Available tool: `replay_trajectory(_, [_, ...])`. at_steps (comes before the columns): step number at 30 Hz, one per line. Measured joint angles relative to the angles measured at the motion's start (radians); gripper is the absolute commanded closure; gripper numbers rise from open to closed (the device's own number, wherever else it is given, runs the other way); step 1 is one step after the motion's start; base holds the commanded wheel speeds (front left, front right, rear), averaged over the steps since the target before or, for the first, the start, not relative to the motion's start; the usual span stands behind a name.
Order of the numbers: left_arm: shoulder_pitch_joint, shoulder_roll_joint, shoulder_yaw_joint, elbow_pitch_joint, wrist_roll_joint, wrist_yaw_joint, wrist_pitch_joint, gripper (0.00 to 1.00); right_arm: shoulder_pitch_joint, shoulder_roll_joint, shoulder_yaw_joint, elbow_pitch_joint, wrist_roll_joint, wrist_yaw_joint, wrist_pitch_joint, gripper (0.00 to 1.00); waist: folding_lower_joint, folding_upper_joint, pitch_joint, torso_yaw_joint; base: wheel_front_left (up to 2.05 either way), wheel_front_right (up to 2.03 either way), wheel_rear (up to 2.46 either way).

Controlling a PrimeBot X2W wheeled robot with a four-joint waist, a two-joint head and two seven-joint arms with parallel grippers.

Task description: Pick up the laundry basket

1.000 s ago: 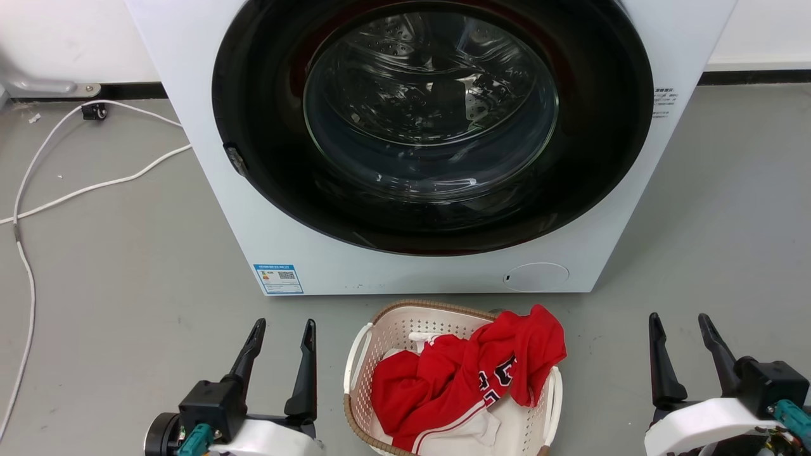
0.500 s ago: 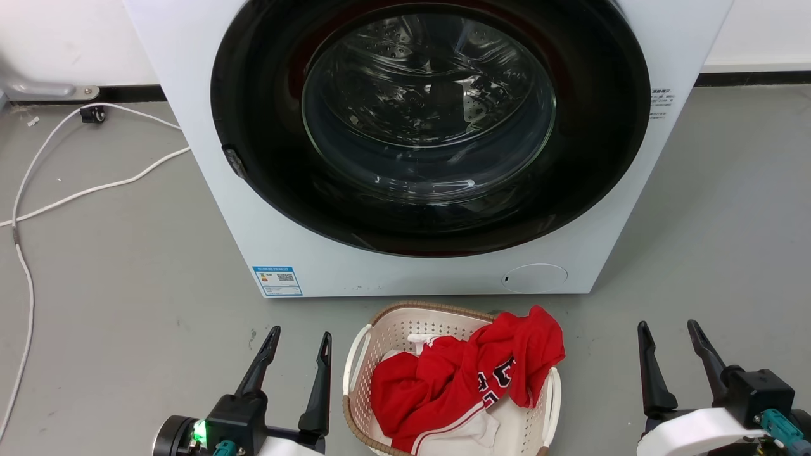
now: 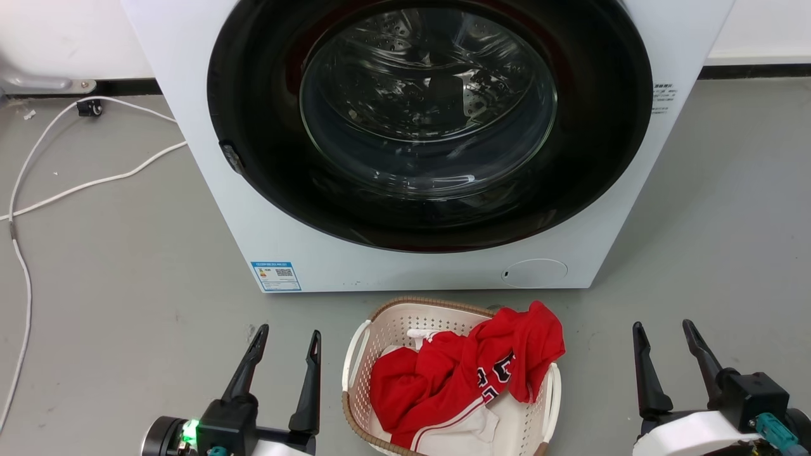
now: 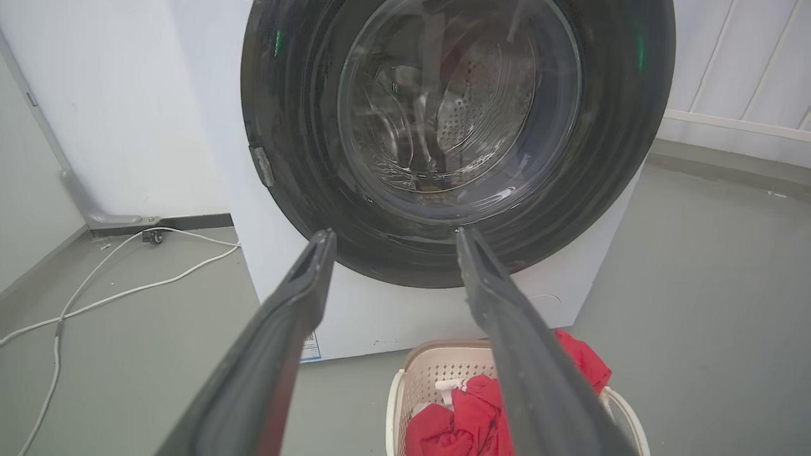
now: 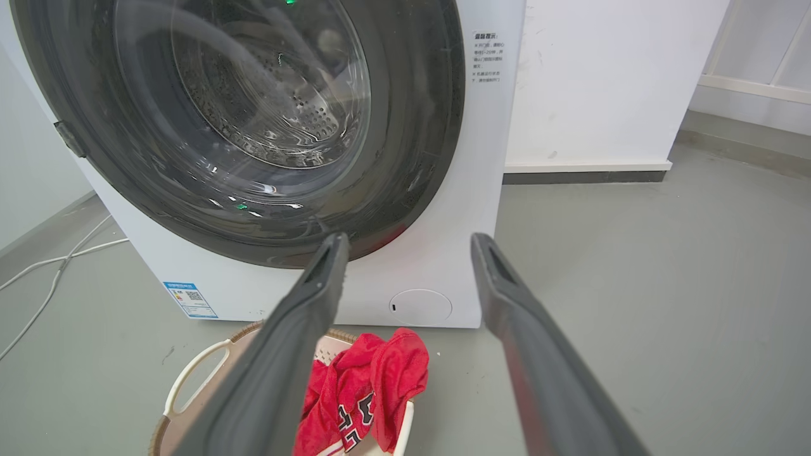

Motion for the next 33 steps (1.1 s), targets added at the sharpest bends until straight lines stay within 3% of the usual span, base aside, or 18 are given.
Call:
replay_trajectory(5, [0.001,-0.008,0.001,-0.001,0.054,-0.009,-0.006,0.00,0.000,0.000,0.000,0.000,-0.029,0.000,-0.007,0.00,0.0000,0.0000,0.005,-0.001,0.00,0.00,0.00])
replay_trajectory(21, [0.001,-0.022,0.025,0.011,0.054,-0.026,-0.008,0.00,-0.001,0.000,-0.001,0.004,-0.028,0.000,-0.008,0.00,0.0000,0.0000,0.011,-0.002,0.00,0.00,0.00])
replay_trajectory(33, [-0.145,0.003,0.064,0.177,0.052,-0.062,-0.008,0.00,-0.100,-0.001,-0.001,0.134,-0.050,0.000,-0.008,0.00,0.0000,0.0000,0.160,-0.033,0.00,0.00,0.00])
